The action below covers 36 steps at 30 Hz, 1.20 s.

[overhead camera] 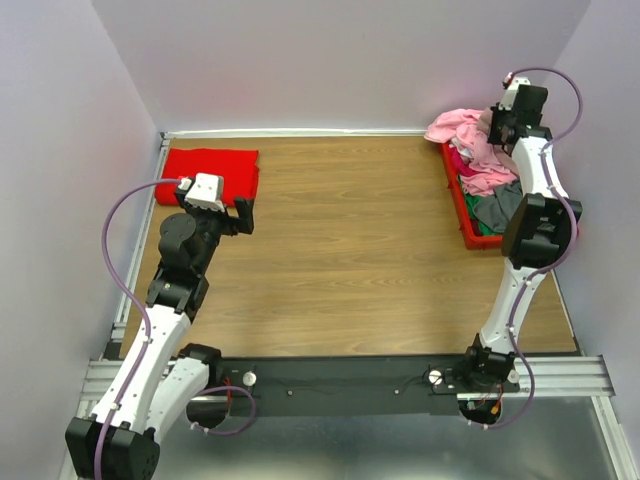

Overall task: Fold and stack the t-shirts
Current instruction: Grab the tshirt from the pile

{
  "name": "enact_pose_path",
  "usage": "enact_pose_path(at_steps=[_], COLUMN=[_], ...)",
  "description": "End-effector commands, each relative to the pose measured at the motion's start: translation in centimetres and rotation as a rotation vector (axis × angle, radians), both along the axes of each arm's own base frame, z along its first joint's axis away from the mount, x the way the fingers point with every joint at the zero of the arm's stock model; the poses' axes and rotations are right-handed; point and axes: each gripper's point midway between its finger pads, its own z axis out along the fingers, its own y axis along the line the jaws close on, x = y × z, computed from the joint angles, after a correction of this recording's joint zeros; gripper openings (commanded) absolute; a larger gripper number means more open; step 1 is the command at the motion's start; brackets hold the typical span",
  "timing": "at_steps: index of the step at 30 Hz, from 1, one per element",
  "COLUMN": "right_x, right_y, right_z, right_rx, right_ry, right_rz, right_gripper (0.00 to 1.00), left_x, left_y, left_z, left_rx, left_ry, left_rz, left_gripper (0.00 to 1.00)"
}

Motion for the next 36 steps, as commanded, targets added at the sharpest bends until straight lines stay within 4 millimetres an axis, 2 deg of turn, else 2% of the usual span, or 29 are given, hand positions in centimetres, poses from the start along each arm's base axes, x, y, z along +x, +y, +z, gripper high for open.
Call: enact_pose_path(at_steps=[1, 5, 6, 9, 13, 14, 15, 24, 36], right_x=[0.3, 0.0, -0.1, -0.3, -0.4, -0.3, -0.3, 0.4, 1.4], right_y=[-1.3, -0.9, -0.9, -1.1, -1.2, -1.1, -1.1, -1.6, -1.8], right_z=[1.3, 3.8, 4.2, 3.9, 2.9, 2.7, 2.8, 3.3, 1.7], right_rx=[-0.037, -0.039, -0.042, -0.05, -0.049, -0.046, -0.044, -0.036, -0.01], right_ry=[-0.02, -0.066, -0.071, -0.061, -0.04, -0.038, -0.04, -0.062, -0.049], right_rz=[-0.026, -0.013, -0.012, -0.015, -0.022, -0.02, -0.023, -0.045, -0.049], right_gripper=[0.01, 0.01, 0.03, 0.07, 0.32, 0.33, 0.39, 0.39, 0.39], left_x=[0.1, 0.2, 0.2, 0.1, 0.1, 0.1, 0.1, 0.1, 0.2], left_y=[-0.3, -0.3, -0.3, -0.4, -0.3, -0.3, -0.3, -0.3, -0.3], left_z=[-0.2, -0.3, -0.3, -0.3, -0.2, -0.2, -0.3, -0.2, -0.6], left_rx=[0.0, 0.001, 0.001, 0.001, 0.0, 0.0, 0.001, -0.001, 0.003], left_ry=[-0.007, -0.002, -0.002, -0.004, -0.007, -0.007, -0.005, -0.006, 0.005], left_rz=[-0.014, -0.015, -0.018, -0.02, -0.019, -0.019, -0.017, -0.018, -0.017], left_gripper=[0.98, 0.98, 0.98, 0.98, 0.98, 0.99, 0.98, 0.98, 0.98])
